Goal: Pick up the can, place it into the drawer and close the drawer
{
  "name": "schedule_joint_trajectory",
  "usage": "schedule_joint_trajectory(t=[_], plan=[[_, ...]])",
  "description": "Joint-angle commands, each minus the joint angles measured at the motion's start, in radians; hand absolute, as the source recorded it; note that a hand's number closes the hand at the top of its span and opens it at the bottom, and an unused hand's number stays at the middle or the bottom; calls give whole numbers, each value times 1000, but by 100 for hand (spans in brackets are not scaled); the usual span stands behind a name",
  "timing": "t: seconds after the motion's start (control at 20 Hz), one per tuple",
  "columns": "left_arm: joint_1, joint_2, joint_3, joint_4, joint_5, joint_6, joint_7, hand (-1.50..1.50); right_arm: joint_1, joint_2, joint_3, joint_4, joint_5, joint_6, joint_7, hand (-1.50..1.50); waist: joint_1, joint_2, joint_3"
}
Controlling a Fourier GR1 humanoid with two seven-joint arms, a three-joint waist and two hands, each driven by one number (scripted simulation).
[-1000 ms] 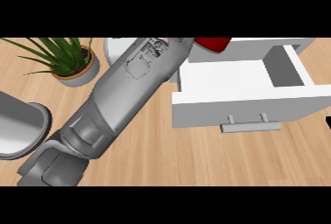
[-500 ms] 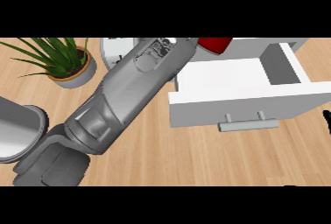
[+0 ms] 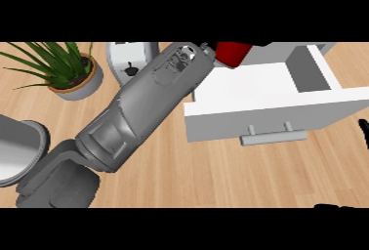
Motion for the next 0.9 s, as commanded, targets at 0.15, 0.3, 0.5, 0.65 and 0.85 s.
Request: schedule_joint_trajectory(t=[0.15,0.3,0.5,0.65,0.85], plan=[[32,0,-69,49,42,4,-42,150,-21,2,7,-8,5,-10,4,-150,-19,5,0],[22,0,-104,54,37,34,-70,150,-55,-10,3,40,25,-16,-6,-150,-12,5,0],[4,0,-107,98,57,45,-49,-150,-45,-7,9,30,28,-11,-14,-150,-22,8,0],[32,0,-130,93,71,78,-68,-150,-82,1,45,3,42,-30,34,-150,-33,13,0],[58,0,-157,74,91,124,-80,-150,-92,-34,12,14,11,-12,52,-150,-31,9,0]])
